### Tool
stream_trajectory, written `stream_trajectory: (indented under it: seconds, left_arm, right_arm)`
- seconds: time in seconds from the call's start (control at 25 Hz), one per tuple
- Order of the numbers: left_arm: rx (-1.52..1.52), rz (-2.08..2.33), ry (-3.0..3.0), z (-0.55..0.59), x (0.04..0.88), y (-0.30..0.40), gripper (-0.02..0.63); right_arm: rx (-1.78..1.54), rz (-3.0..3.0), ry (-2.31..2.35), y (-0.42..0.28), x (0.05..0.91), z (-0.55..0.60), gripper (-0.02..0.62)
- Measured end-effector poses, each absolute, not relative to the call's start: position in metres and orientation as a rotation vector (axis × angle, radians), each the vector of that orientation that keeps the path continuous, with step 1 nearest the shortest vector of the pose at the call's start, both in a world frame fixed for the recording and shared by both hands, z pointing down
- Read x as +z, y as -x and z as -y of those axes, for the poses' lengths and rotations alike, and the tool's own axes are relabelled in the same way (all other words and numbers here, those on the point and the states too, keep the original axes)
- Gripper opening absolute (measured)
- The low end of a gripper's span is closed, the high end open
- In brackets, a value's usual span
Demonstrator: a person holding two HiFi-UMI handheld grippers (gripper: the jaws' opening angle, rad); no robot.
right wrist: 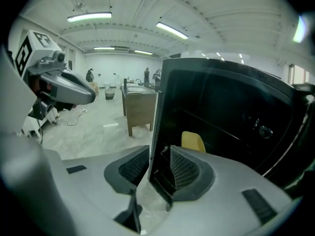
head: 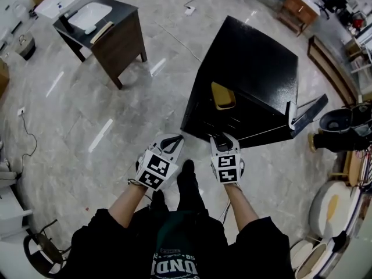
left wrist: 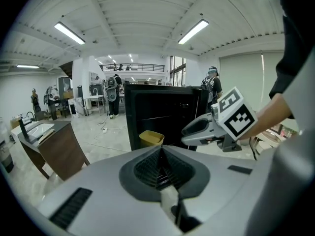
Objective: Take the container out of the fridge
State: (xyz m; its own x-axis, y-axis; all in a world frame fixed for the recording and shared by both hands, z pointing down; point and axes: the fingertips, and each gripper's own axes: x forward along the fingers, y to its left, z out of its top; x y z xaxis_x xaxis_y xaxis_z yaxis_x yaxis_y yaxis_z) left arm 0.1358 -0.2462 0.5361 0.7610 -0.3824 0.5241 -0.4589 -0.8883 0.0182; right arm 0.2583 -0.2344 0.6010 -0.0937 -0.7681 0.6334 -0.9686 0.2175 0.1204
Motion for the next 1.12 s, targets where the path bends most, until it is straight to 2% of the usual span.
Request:
stream_trajectory:
  seconds: [0.28, 1.12]
  left_arm:
    - [0.822, 0.669, -2.787, 0.257, 0.552, -0.137, 0.014]
    - [0.844, 0.746, -2.697, 0.278, 0.576, -0.132, 0.014]
  right_arm:
    - [0.344, 1.899, -1.433, -0.257, 0.629, 0.255, 0.141]
    - [0.417, 1.804, -1.339, -0.303, 0.697, 0.314, 0.155]
